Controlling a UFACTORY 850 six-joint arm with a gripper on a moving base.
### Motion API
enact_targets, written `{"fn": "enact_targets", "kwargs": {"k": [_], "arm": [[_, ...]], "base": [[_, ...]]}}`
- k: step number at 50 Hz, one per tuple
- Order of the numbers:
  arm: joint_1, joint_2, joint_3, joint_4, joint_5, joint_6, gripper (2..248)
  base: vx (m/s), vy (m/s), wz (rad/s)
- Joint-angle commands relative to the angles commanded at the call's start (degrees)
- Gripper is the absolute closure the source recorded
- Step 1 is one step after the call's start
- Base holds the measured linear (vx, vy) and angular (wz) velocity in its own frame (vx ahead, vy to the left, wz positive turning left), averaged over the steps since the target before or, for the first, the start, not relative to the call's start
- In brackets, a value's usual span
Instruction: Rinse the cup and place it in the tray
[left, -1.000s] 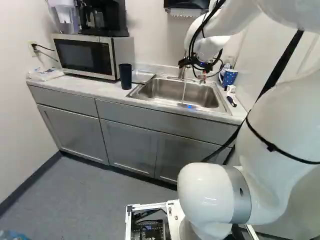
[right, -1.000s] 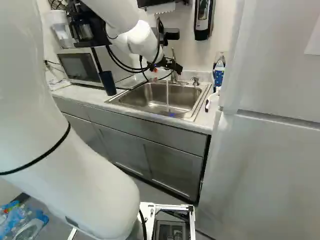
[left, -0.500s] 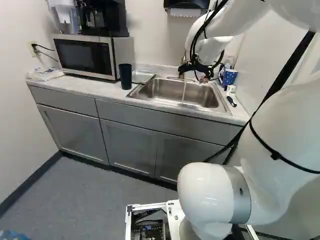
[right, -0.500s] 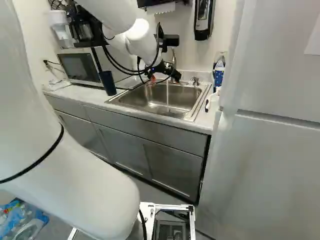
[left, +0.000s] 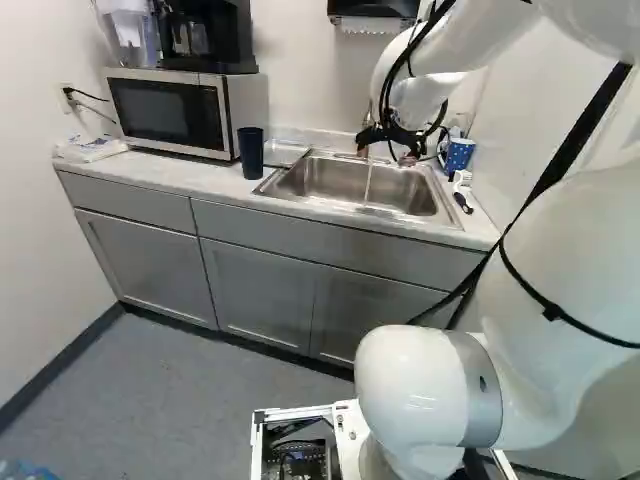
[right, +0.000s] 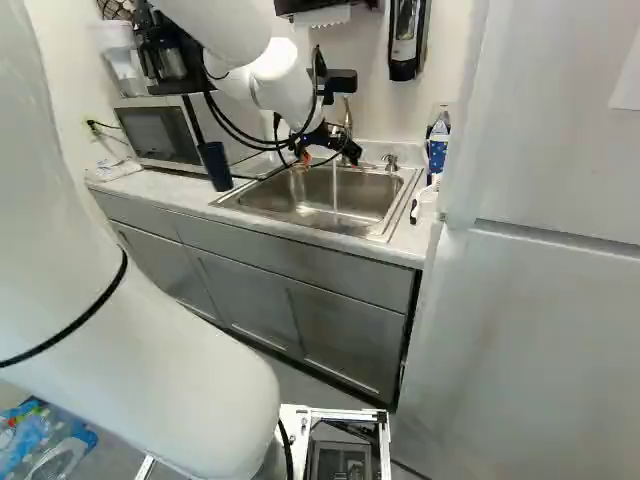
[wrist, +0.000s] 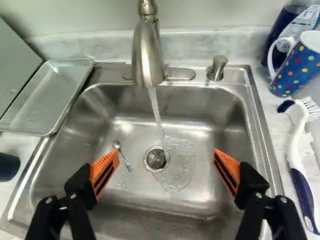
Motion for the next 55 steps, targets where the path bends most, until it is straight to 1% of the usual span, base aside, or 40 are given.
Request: {"fn": "enact_targets", "kwargs": {"k": [39, 55], "arm": [[7.5, 1.5, 1.4, 0.0, 0.0, 0.0, 3], [10.7, 1.0, 0.9, 0.0, 0.0, 0.0, 3]], "base": [[0.000, 0.000, 0.000], [0.000, 0.000, 0.000]]}}
